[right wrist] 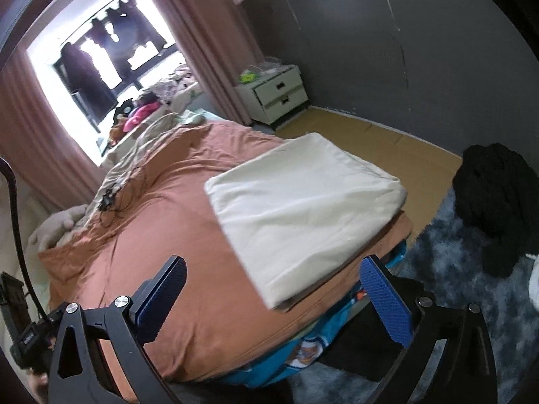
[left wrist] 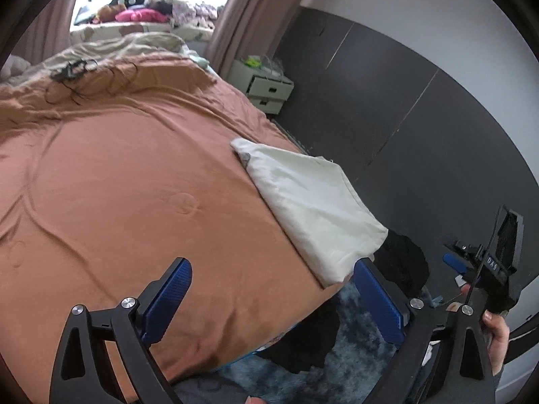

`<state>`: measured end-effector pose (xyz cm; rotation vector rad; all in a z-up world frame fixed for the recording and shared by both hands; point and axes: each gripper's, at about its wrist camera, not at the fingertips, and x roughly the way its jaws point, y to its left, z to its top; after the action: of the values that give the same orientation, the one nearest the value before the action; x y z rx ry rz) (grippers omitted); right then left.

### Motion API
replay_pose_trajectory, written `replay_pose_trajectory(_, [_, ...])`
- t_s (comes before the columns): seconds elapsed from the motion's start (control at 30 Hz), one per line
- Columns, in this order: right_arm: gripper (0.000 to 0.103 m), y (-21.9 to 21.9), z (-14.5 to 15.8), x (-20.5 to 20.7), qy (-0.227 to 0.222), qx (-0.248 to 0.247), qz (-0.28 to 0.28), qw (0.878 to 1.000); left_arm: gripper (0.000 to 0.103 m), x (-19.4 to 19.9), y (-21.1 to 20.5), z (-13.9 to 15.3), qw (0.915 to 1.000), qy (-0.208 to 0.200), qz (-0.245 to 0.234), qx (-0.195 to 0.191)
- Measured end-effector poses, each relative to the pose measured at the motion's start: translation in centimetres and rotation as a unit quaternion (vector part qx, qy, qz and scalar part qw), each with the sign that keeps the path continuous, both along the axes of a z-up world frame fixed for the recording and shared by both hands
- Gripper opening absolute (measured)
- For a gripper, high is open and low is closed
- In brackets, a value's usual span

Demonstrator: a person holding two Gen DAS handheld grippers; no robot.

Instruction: Fold large clothes

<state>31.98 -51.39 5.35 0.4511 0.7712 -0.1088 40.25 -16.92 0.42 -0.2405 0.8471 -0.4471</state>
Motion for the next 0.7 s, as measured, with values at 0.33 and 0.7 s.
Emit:
replay_pose_trajectory(0.33, [0.103,6.4,2.1,-5.7,-0.027,-0.021,0.035,0.999,0.099,-9.3,5.9,3.4,0.9972,-0.067,0.033,0.005])
replay_pose_trajectory(0.7, [0.103,11.0,3.4,-12.0,-0.060,-0.045,0.067,0.995,0.103,-18.1,10.1,4.0,0.9874,-0.133,0.074,0.046])
